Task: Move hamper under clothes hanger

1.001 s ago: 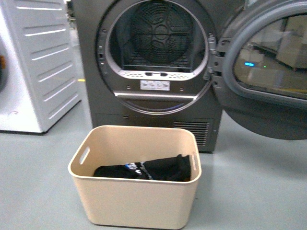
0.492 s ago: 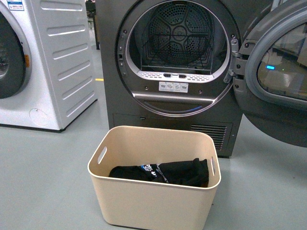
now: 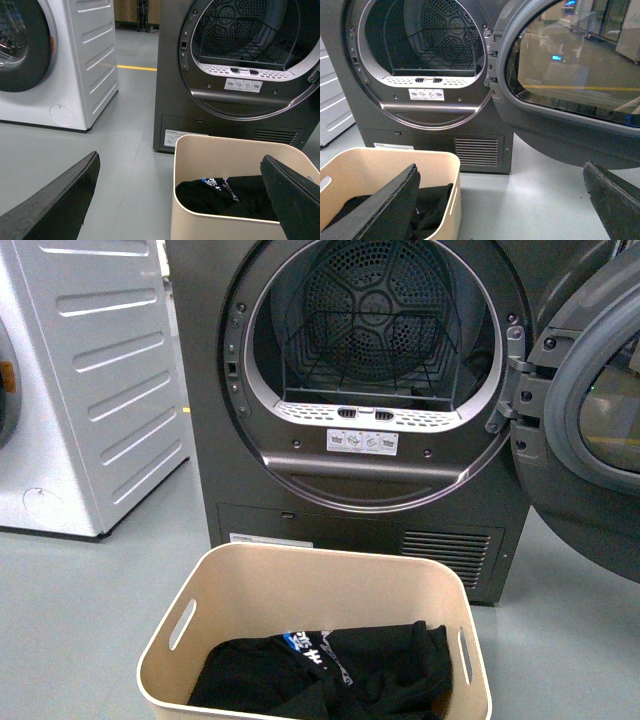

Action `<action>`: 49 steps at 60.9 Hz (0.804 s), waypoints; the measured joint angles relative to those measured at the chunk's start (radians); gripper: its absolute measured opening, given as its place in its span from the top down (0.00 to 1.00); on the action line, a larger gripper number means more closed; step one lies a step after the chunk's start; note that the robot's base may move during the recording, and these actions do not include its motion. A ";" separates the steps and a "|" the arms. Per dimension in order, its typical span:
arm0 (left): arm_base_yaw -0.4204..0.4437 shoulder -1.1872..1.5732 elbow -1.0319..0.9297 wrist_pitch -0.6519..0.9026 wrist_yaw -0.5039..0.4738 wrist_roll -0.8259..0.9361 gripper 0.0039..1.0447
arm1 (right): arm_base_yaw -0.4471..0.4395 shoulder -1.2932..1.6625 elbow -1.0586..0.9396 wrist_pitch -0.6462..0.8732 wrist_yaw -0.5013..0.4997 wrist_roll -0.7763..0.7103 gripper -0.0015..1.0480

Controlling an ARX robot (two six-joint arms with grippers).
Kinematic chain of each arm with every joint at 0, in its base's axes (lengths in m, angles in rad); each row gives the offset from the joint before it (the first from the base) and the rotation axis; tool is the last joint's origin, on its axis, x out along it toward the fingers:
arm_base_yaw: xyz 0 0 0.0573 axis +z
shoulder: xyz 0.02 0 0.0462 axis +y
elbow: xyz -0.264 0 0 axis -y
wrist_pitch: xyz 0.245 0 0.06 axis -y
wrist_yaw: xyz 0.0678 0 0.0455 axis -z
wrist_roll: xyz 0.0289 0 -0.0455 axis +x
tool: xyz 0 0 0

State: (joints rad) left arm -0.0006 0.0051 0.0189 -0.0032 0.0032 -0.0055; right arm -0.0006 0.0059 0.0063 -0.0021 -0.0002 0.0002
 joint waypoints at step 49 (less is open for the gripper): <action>-0.005 1.831 0.911 0.048 -0.065 0.206 0.06 | 0.036 1.715 0.686 0.412 -0.101 -0.017 0.07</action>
State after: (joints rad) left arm -0.0051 1.8362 0.9302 0.0448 -0.0616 0.2008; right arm 0.0357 1.7210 0.6922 0.4103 -0.1009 -0.0166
